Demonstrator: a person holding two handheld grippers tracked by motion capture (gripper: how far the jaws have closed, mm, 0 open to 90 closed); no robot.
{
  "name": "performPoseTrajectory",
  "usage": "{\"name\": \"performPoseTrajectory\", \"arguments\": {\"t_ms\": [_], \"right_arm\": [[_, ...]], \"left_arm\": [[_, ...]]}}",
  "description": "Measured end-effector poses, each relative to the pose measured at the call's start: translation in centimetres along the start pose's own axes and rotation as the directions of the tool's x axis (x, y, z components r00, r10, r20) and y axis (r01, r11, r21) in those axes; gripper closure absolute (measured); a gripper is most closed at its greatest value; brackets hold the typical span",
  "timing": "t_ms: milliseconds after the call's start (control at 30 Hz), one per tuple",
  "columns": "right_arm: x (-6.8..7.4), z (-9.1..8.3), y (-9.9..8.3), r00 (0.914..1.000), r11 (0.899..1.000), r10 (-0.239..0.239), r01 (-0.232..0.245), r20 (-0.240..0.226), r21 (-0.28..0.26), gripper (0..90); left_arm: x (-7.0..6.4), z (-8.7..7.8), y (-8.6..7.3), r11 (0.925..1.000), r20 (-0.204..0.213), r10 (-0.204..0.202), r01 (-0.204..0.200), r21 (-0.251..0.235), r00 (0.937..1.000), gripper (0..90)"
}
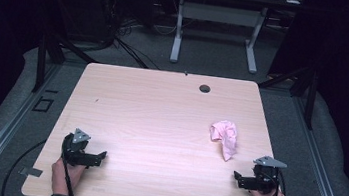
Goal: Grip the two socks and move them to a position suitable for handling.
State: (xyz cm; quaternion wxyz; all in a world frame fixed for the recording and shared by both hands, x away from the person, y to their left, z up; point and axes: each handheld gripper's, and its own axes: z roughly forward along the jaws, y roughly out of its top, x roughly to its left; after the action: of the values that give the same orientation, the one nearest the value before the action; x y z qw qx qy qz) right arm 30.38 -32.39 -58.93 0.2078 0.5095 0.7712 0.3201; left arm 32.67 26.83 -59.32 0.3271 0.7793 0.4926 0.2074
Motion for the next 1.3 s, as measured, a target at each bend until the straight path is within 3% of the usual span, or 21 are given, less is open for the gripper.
{"name": "performPoseTrajectory", "arguments": {"t_ms": [433, 833, 1067, 1167, 1300], "right_arm": [[0.0, 0.0, 0.1, 0.9999, 1.000, 0.009, -0.009, 0.006, 0.007, 0.0], [-0.2, -0.1, 0.9, 0.9994, 0.998, 0.031, -0.030, -0.014, 0.056, 0.0], [0.3, -2.0, 3.9, 0.9978, 0.999, 0.037, -0.036, -0.055, 0.027, 0.0], [1.2, -2.1, 6.4, 0.9982, 1.000, -0.012, 0.014, -0.059, 0.026, 0.0], [2.0, -1.3, 8.5, 0.9972, 0.998, -0.044, 0.046, -0.061, 0.035, 0.2]], "left_arm": [[0.0, 0.0, 0.0, 1.0000, -0.004, -0.004, 0.003, -0.002, 1.0000, 0.7], [0.1, 0.0, 0.0, 1.0000, -0.004, -0.001, 0.001, 0.001, 1.0000, 1.1], [0.1, 0.0, 0.0, 1.0000, -0.004, -0.003, 0.003, 0.000, 1.0000, 1.1], [0.1, 0.0, 0.0, 1.0000, -0.004, -0.003, 0.003, 0.000, 1.0000, 1.1], [0.1, 0.0, 0.0, 1.0000, -0.004, -0.002, 0.002, 0.000, 1.0000, 1.2]]}}
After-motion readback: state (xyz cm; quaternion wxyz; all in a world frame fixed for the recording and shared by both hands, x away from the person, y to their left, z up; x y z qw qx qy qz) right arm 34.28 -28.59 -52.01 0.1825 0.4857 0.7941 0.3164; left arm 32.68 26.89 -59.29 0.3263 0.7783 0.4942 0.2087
